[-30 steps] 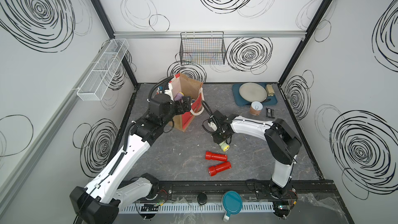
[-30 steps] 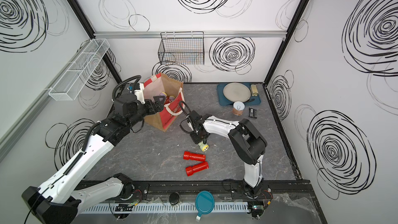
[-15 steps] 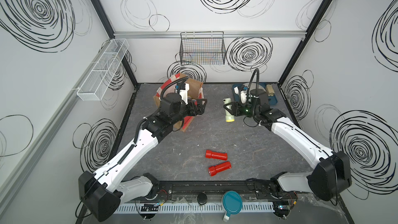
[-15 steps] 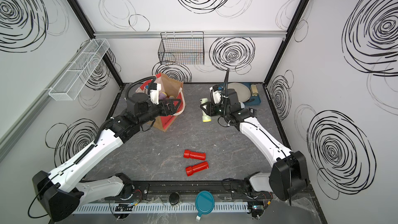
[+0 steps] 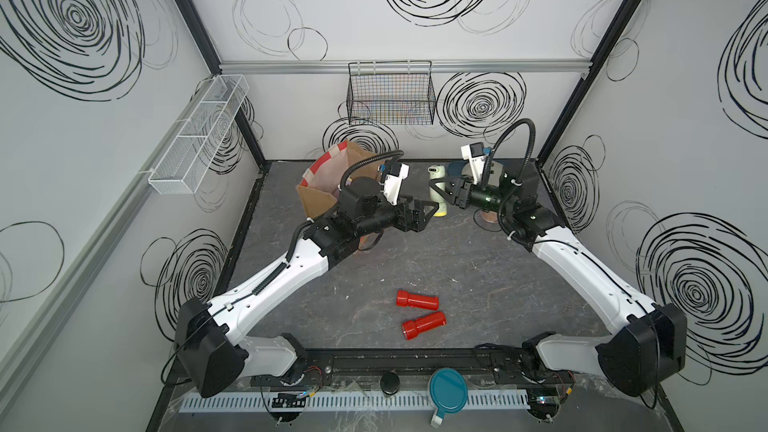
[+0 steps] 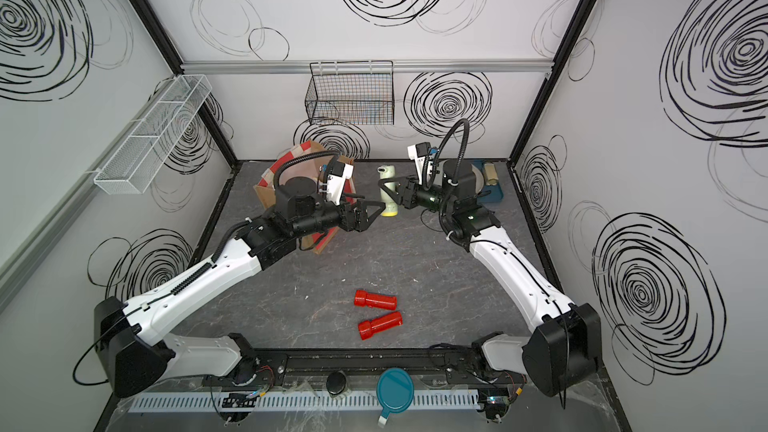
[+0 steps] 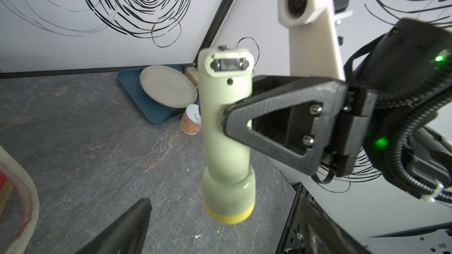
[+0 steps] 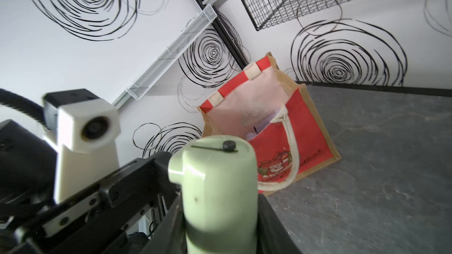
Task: Put the flashlights into the tote bags
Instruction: Pick up the flashlight from the center of the board.
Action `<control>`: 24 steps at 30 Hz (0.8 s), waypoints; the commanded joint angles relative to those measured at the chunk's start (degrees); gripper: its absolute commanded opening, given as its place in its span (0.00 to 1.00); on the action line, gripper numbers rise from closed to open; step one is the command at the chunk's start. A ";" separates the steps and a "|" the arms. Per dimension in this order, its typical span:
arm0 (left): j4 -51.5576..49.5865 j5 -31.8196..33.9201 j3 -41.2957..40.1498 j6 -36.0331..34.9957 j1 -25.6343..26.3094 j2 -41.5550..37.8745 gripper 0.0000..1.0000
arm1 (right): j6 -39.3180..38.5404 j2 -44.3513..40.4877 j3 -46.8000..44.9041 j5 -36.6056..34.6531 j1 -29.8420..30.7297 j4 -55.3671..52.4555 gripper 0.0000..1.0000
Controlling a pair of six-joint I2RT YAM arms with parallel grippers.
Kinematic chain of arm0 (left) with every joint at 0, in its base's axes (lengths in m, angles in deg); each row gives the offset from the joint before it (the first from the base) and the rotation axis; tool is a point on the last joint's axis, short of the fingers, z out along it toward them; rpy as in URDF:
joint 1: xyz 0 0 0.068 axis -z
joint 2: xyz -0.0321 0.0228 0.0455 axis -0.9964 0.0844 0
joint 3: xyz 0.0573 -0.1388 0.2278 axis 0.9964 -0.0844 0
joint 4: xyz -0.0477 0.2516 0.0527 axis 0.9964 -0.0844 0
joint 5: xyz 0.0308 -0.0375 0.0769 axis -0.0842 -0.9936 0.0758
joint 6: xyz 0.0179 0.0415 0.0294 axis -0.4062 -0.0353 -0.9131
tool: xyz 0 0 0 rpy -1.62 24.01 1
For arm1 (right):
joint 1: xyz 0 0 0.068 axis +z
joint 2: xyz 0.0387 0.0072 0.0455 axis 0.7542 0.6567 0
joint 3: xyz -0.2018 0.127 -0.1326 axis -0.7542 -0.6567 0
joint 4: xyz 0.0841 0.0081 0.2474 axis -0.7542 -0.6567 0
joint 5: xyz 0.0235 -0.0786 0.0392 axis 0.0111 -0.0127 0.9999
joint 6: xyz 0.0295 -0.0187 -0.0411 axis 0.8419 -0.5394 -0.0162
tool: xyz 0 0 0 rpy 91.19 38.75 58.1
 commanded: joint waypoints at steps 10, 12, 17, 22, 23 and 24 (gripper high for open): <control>7.94 -0.47 1.08 0.71 0.80 3.16 0.82 | 2.31 -0.26 0.76 2.24 3.46 6.60 0.00; 8.95 -0.65 0.60 1.14 0.81 3.34 0.80 | 2.62 -0.30 0.64 2.12 3.58 7.12 0.00; 10.46 -0.89 0.00 1.98 1.08 3.70 0.76 | 2.36 -0.35 0.62 1.91 3.83 7.03 0.00; 10.59 -0.91 -0.28 2.07 1.43 3.60 0.76 | 1.77 -1.08 0.05 0.44 3.79 6.94 0.00; 10.61 -0.83 -0.47 2.07 1.43 3.37 0.77 | 1.67 -1.23 0.00 0.15 3.84 6.94 0.00; 10.66 -0.83 -0.63 2.15 1.47 3.27 0.77 | 1.58 -1.26 0.01 -0.17 3.84 6.95 0.00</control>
